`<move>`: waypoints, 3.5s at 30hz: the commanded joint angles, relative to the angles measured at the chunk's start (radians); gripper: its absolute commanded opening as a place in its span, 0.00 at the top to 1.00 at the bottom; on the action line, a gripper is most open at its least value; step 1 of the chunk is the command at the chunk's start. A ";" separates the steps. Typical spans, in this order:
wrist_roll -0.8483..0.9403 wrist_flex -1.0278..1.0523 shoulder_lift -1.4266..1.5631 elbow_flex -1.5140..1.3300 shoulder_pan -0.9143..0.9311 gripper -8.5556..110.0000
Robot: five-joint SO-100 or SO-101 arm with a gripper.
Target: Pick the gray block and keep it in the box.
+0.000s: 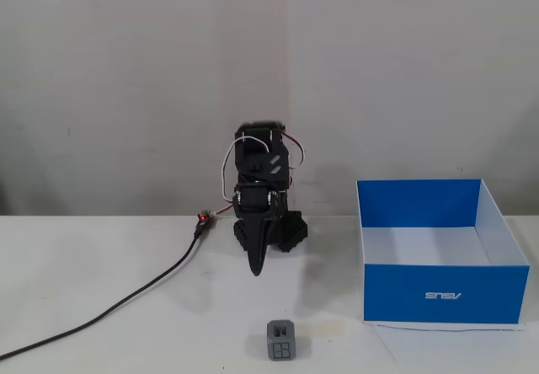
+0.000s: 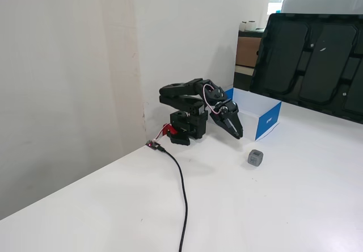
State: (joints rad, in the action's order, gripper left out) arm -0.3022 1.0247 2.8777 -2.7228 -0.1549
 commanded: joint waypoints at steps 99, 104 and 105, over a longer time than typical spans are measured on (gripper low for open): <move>-0.110 0.233 -0.724 0.983 -0.756 0.91; -0.117 0.225 -0.695 0.920 -0.899 0.91; -0.117 0.225 -0.695 0.911 -0.922 0.91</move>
State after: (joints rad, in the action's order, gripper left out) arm -0.4142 1.2563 2.1200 -1.8208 -0.9894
